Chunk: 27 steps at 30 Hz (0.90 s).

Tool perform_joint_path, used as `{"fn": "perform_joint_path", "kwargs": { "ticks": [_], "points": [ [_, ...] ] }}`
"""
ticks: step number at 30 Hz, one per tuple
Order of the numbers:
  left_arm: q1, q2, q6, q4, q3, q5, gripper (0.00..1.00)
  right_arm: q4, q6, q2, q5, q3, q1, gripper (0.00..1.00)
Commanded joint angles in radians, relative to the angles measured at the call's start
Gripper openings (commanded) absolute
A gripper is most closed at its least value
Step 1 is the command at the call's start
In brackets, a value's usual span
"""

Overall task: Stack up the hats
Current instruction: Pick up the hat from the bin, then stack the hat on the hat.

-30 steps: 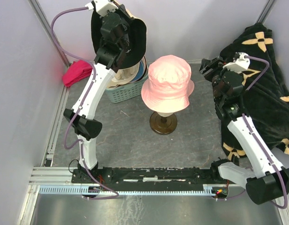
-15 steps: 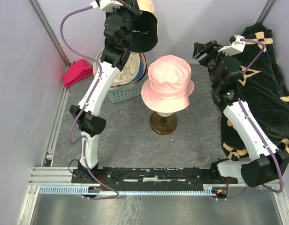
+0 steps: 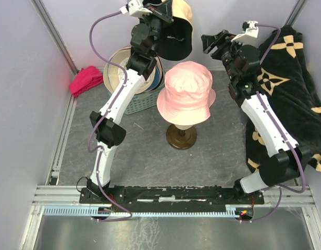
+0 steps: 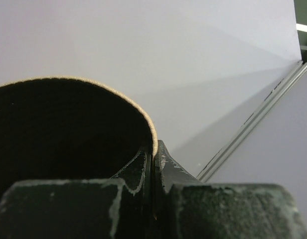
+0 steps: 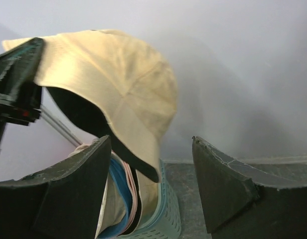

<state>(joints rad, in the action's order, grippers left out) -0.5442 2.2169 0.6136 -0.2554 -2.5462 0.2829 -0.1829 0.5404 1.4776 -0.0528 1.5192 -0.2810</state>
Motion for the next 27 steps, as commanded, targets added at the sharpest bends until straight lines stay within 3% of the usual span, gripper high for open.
{"fn": "perform_joint_path", "kwargs": {
  "ticks": [1, 8, 27],
  "points": [
    [-0.025, 0.017, 0.061, -0.105, -0.065, -0.034, 0.03, -0.046, -0.02, 0.027, 0.111, 0.082, 0.007, 0.74],
    [-0.041, 0.038, 0.079, -0.121, -0.07, -0.033, 0.03, -0.036, -0.06, 0.036, 0.181, 0.106, 0.01, 0.75],
    [-0.074, 0.035, 0.123, -0.147, -0.087, -0.032, 0.03, 0.0, -0.097, 0.085, 0.195, 0.124, 0.014, 0.75]
  ]
}}
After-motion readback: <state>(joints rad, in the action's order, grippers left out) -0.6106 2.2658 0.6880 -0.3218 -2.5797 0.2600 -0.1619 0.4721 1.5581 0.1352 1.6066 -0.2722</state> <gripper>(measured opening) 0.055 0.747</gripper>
